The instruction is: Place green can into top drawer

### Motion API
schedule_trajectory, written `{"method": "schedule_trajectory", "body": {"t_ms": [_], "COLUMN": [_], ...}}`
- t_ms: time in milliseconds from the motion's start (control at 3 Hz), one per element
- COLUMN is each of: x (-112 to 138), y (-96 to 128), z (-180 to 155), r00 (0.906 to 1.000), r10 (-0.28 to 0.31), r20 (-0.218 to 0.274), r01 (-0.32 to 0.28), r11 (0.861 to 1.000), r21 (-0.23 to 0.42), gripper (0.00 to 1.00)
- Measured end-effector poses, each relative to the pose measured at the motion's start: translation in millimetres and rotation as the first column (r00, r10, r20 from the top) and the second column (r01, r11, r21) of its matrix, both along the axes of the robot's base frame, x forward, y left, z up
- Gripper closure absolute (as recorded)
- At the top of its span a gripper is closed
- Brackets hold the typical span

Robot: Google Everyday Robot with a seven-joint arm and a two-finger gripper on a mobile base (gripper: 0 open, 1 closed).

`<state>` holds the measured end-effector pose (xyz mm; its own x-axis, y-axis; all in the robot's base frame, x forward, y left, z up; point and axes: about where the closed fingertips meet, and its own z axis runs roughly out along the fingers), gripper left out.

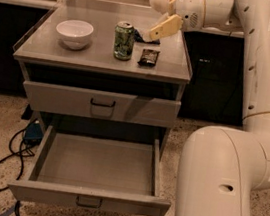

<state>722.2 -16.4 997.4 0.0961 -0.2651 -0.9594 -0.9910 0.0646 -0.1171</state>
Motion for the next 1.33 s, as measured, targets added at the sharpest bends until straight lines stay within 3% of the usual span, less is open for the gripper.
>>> {"method": "schedule_trajectory", "body": {"t_ms": [333,667,1000,1333], "x": [8,24,24,32], "y": [11,34,34,47], "z": [-10,-41,-41,-55], "r00": [0.9998,0.9987,0.9987,0.9964], "r10": [0.011,-0.003,-0.003,0.025], "r20": [-0.014,-0.051,-0.051,-0.081], "r01": [-0.011,-0.002,-0.002,-0.026], "r11": [1.0,0.996,0.997,1.0], "r21": [0.016,-0.084,-0.083,-0.006], "gripper": [0.0,0.0,0.0,0.0]}}
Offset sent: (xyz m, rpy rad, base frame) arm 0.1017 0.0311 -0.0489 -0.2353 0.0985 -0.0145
